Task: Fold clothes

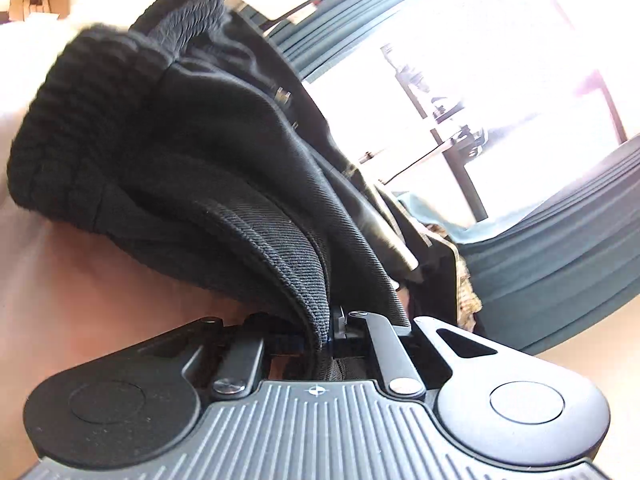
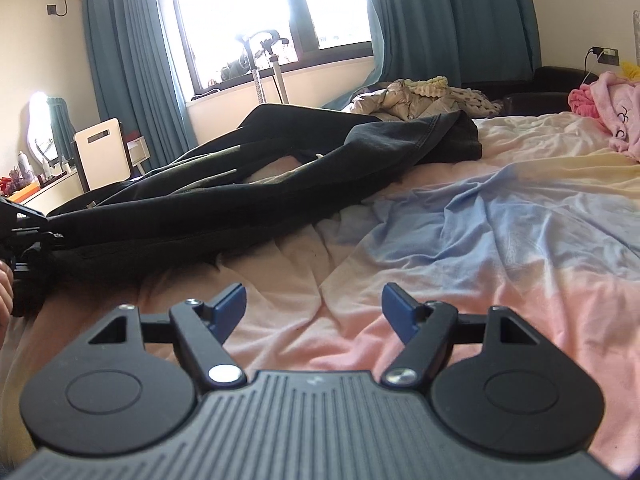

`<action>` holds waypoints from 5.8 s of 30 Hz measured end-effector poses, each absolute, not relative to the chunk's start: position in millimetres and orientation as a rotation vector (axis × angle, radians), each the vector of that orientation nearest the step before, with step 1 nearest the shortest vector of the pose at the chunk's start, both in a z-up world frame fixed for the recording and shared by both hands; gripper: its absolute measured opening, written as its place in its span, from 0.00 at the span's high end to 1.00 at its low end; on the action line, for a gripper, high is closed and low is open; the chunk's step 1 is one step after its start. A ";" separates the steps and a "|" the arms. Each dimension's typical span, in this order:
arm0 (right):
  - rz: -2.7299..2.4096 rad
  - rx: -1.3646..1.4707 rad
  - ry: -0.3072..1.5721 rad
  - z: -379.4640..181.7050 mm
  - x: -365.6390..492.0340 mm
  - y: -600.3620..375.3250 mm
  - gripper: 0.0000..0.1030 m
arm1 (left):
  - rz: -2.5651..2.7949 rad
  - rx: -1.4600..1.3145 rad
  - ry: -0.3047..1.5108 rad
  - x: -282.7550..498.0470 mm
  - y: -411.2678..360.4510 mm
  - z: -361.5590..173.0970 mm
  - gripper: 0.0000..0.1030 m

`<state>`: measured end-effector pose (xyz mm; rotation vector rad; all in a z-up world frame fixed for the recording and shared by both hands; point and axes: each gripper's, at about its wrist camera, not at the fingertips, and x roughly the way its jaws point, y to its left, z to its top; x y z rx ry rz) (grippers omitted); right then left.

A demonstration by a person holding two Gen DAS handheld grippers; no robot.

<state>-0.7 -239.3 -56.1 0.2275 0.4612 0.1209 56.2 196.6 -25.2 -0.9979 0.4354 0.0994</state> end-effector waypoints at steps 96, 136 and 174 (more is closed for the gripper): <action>-0.076 1.007 0.487 -112.7 194.1 -498.5 0.99 | 0.411 -0.886 0.420 28.5 202.7 -38.2 0.82; 0.013 0.865 0.421 -81.2 198.3 -476.8 0.99 | 0.442 -0.875 0.413 27.6 197.5 -38.9 0.81; -0.165 0.799 0.519 -109.4 202.3 -503.8 0.92 | 0.434 -0.941 0.390 26.0 194.5 -36.8 0.87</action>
